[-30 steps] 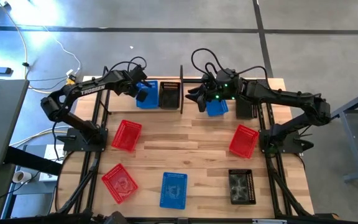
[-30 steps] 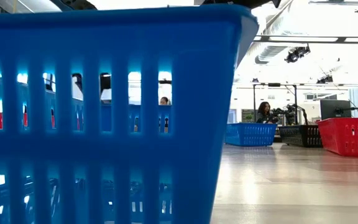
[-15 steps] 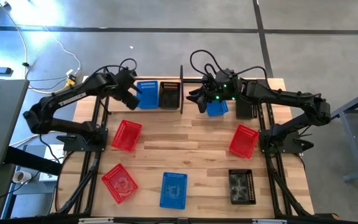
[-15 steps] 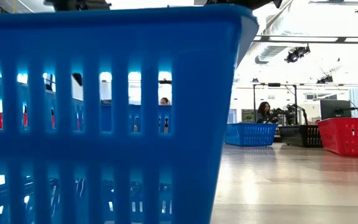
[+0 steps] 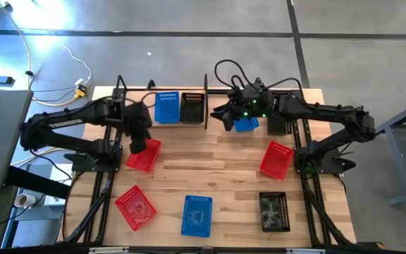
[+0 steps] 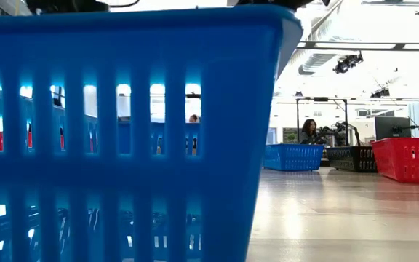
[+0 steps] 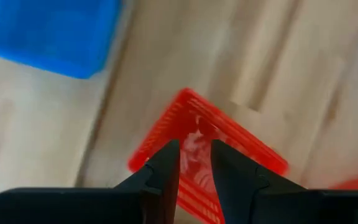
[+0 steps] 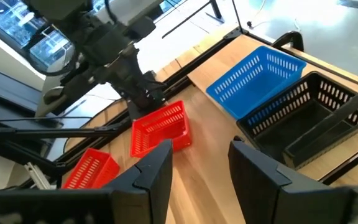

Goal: Stack baskets on shelf by color
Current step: Put the top left red bin on the shelf

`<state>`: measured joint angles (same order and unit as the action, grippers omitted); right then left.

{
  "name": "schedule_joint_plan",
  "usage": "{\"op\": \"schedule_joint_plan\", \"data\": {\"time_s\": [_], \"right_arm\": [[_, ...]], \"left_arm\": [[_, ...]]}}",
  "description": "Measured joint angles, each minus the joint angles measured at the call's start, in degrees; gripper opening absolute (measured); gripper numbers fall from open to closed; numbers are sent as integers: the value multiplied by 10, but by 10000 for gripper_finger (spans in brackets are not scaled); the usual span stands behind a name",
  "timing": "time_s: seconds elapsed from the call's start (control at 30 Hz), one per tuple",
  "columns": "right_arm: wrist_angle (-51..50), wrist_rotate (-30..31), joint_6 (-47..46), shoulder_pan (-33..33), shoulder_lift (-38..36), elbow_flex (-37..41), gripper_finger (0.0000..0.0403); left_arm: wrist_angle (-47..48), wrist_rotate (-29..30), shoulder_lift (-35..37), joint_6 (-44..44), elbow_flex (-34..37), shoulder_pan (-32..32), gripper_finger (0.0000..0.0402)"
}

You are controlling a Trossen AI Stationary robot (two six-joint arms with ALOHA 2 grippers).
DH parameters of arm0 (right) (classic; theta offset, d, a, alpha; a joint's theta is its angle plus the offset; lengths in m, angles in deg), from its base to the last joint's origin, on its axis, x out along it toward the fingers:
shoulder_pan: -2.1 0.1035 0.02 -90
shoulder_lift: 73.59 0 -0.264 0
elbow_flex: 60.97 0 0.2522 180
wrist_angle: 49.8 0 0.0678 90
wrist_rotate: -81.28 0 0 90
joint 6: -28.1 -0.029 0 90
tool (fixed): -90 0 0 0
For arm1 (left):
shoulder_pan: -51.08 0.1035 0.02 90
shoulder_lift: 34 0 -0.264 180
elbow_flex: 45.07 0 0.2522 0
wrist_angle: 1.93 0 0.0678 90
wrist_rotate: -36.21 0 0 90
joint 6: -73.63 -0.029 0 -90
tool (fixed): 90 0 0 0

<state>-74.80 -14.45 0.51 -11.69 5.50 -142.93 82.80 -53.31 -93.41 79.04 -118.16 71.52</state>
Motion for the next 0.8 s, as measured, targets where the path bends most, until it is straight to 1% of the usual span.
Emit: {"op": "schedule_joint_plan", "data": {"time_s": [0.13,0.27,0.37,0.47,0.63,0.8], "right_arm": [[-7,24,-1,16,0,0,142],[-15,28,-9,32,0,0,142],[-18,32,-17,48,0,0,142],[-28,54,-21,66,0,0,142],[-40,87,-24,91,0,0,142],[-43,102,-24,107,0,0,142]], "left_arm": [[2,-20,4,4,0,-52,83],[7,-45,4,16,1,-100,84],[13,-66,4,19,12,-131,92],[18,-79,4,30,30,-158,107],[17,-80,0,40,59,-196,130],[17,-77,-17,50,77,-229,131]]}}
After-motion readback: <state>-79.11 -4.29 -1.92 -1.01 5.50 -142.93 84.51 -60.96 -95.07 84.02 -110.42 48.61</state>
